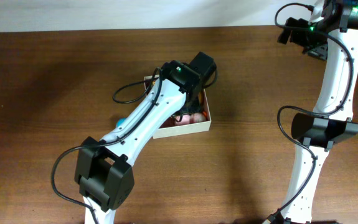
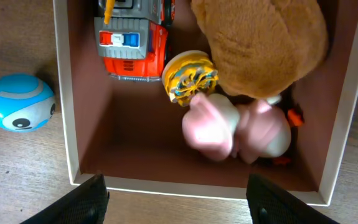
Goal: Pack container
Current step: 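Release the plush toy and move the left gripper to the blue ball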
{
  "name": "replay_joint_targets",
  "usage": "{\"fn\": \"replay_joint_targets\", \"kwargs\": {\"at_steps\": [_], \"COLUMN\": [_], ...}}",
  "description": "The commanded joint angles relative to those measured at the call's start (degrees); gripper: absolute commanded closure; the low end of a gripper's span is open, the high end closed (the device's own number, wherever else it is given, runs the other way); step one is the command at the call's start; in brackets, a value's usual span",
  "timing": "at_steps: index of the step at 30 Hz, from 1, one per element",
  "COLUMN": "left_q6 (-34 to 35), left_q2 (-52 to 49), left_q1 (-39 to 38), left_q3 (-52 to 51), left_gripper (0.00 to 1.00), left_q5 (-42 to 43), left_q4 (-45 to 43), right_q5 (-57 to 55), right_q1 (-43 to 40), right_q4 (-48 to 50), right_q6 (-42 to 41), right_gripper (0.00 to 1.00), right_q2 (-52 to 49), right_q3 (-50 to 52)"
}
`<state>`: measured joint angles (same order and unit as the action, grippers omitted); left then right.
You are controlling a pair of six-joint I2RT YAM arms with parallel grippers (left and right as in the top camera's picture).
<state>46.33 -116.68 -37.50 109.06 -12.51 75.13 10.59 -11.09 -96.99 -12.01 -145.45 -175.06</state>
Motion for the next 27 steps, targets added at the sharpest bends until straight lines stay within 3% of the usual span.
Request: {"fn": "replay_joint_targets", "kwargs": {"at_steps": [1,5,13,27], "left_q6": [0.35,0.31,-0.87,-12.35], "left_q2": [-0.07,0.72,8.87,10.82], "left_q1": [0.22,1.55,9.51,20.15], "left_q3": [0.5,2.12,5.22,-1.25], "left_gripper": [0.27,0.27,0.28,0.28], "left_q5": [-0.85,-1.07,-5.27,4.28], "left_q4": [0.11,2.71,15.91,9.68], "right_q5": [0.33,0.35,0.35,0.35], "right_q1": [0.2,0.2,0.2,0.2], "right_q4": [-0.33,-0.33,-0.33,-0.33], "right_q6": [-0.35,-0.35,-0.35,-0.35], "right_gripper": [0.01,0.01,0.01,0.01], "right_q2": [2.14,2.14,2.14,2.14], "right_q3": [0.26,0.26,0.26,0.26]}}
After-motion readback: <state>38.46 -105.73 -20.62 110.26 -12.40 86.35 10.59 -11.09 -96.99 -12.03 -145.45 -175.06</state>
